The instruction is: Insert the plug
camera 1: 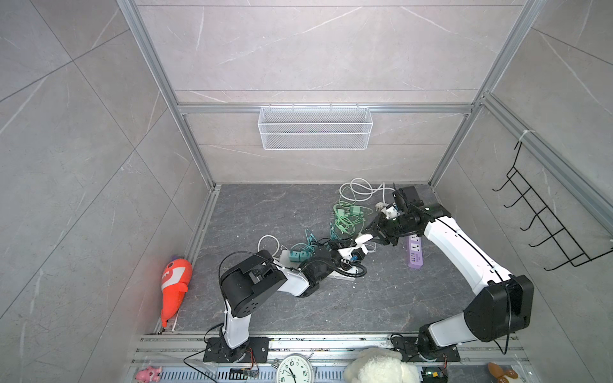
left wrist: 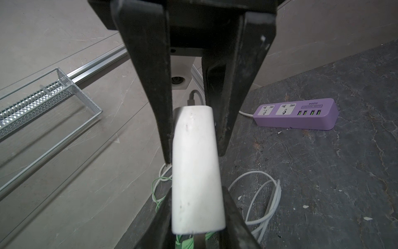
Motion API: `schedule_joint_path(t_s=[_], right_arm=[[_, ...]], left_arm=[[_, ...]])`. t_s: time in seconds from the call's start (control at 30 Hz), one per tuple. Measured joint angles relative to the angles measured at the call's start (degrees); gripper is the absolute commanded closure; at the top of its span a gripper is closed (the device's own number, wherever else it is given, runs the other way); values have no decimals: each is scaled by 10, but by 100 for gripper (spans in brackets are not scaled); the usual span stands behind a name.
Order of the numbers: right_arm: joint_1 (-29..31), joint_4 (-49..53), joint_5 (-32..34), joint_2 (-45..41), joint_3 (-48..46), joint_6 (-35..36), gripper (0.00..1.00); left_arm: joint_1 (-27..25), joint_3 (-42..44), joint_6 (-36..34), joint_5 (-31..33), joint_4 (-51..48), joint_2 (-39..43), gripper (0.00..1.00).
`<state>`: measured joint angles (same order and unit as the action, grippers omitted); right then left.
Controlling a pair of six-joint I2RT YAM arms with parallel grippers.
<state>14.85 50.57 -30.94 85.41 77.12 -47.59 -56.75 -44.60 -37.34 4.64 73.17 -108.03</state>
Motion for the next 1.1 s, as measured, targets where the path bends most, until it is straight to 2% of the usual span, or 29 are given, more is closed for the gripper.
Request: schedule_joint_path(t_s=[0.1, 0.17, 0.43, 0.63, 0.73, 0.9, 1.1], right_arm=[[1, 0, 6, 0, 0, 20, 100], [1, 2, 17, -1, 0, 29, 100], [1, 4, 51, -16, 14, 54, 100], [-4, 27, 129, -33, 33, 96, 100], [-5, 27, 155, -55, 33, 129, 100], [-5, 11, 140, -100, 2, 205, 100], [0, -2, 128, -123, -65, 279, 100]], left_arm=[[-2, 0, 11, 5, 2, 1, 47], [-2, 0, 15, 10, 3, 2, 43], [-3, 2, 17, 28, 5, 12, 39], [-2, 31, 25, 65, -18, 71, 37], [-2, 34, 52, 100, -107, 139, 38], [-2, -42, 149, 166, -401, 260, 44], [-2, -115, 292, 181, -689, 333, 43]])
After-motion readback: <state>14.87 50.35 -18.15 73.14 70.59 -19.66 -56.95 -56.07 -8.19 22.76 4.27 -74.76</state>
